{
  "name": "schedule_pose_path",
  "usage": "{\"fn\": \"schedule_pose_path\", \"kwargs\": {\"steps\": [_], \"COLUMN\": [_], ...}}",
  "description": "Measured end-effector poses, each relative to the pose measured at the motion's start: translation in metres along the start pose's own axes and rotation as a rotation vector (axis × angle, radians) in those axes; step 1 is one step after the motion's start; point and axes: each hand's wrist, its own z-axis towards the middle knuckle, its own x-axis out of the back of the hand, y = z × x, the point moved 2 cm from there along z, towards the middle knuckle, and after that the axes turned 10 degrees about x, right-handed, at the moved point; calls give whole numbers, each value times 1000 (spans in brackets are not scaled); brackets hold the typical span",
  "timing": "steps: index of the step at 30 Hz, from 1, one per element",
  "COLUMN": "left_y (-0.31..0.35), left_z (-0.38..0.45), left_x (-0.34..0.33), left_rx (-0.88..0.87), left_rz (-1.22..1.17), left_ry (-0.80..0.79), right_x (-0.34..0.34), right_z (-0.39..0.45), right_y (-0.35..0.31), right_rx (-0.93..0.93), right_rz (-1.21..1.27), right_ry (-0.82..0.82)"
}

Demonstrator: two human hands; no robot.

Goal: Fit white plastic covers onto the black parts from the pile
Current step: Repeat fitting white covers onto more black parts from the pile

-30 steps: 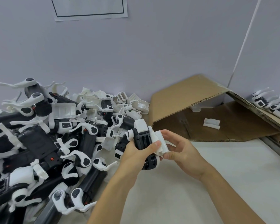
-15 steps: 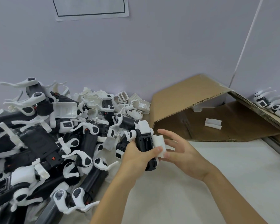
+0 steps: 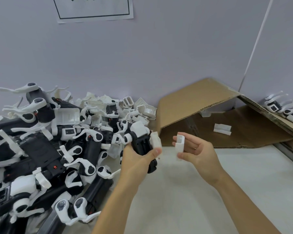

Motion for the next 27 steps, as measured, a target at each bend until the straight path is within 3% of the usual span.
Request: {"fn": "schedule_pose_path", "kwargs": {"steps": [5,10,16,22,27], "left_y": [-4,-8,-9,-3,9], "left_z": [-5,-3,-2,-4,-8], "left_x": [-8,-10,-10,-6,-8], "left_rx": [-24,-52,-60,-44,113], "left_rz": [119,276,387,240,-196], "left_ry": [-2,94,146,112,-72], "right_x": [-3,-2,-3,-3,-4], "right_z": [-2,-2,-2,-3,-3], "right_y": [12,18,14,12,8], "right_rx": [-130,-254,-278,-266,-316], "right_rz": [176,320,379,417,539], "right_ry": [-13,40,16,56,118]}}
